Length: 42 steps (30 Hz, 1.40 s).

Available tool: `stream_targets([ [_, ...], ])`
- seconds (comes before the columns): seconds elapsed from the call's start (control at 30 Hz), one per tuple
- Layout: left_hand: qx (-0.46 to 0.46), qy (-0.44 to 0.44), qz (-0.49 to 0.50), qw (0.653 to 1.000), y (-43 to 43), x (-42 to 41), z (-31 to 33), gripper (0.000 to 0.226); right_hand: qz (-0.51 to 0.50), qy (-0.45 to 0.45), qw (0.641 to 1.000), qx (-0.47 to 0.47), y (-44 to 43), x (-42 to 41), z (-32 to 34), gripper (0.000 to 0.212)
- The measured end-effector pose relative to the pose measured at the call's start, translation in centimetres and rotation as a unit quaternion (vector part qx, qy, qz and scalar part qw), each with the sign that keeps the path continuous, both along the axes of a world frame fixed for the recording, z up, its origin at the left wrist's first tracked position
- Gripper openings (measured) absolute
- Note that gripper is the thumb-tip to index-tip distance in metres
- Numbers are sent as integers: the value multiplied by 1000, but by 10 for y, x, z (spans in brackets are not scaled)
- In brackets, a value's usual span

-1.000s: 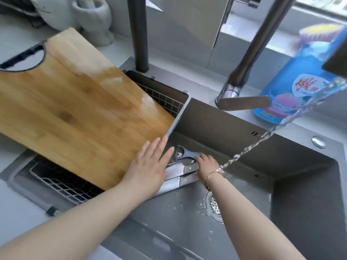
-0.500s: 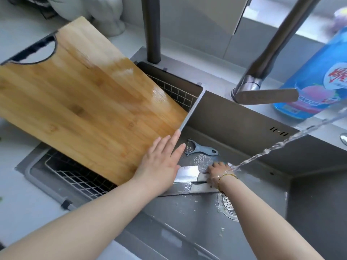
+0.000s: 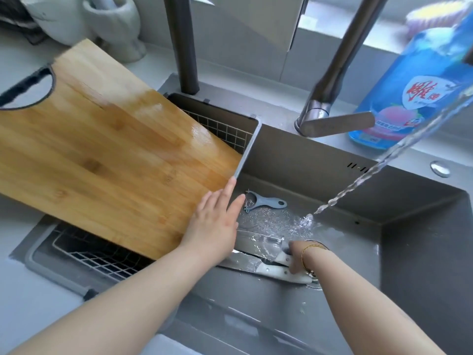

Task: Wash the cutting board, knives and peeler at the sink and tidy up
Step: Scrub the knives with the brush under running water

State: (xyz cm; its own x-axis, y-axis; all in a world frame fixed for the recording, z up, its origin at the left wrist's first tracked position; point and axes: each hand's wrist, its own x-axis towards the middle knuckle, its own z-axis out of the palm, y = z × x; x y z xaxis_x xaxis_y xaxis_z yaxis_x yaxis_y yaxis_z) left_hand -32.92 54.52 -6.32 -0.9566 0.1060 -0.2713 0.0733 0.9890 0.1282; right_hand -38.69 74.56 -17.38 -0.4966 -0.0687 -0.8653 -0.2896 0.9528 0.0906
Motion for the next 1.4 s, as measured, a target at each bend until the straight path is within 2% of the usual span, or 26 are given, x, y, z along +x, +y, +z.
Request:
stream_targets([
  [0.17,-2,2,-4,1000,0,-1,1,57,-53,54,997,-21,11,11,12,21],
  [0.33,5,-3,-9,1000,0,-1,1,56,-132,62,987,-69,19,22,28,32],
  [0.47,23,9,-16,1000,0,1,5,57,-186,79,975,-87,19,36,57,19],
  [0.53,28,12,-21,999,0,3,7,57,-218,106,965,-102,20,47,79,34],
  [0.6,42,13,-19,999,1,4,10,55,-266,137,947,-120,25,60,97,43],
  [0.67,83,21,-6,996,0,6,11,50,-312,176,921,-151,29,76,111,34],
  [0.7,108,37,-1,994,-1,8,11,46,-334,200,904,-176,30,85,117,25],
  [0.77,154,99,-10,983,-1,12,11,37,-390,233,861,-229,30,102,123,33],
  [0.83,206,112,-51,971,8,18,19,39,-428,252,820,-286,26,119,126,22],
  [0.9,262,38,-83,961,30,29,32,48,-471,269,771,-334,17,133,133,4],
  [0.93,294,-26,-62,953,42,33,37,47,-491,275,748,-353,14,138,134,3],
  [0.97,343,-94,-16,934,55,36,41,40,-505,282,729,-367,10,142,134,6],
  [1.03,435,-229,95,866,74,37,45,34,-515,299,709,-377,3,147,132,20],
  [1.1,457,-310,132,823,83,37,41,36,-536,303,683,-392,-6,151,131,26],
  [1.23,473,-328,122,809,93,41,39,25,-565,309,632,-431,-17,158,129,24],
  [1.33,492,-316,118,803,103,43,39,18,-573,327,613,-435,-18,166,131,20],
  [1.4,502,-309,111,800,109,43,41,23,-567,324,610,-448,-14,174,136,26],
])
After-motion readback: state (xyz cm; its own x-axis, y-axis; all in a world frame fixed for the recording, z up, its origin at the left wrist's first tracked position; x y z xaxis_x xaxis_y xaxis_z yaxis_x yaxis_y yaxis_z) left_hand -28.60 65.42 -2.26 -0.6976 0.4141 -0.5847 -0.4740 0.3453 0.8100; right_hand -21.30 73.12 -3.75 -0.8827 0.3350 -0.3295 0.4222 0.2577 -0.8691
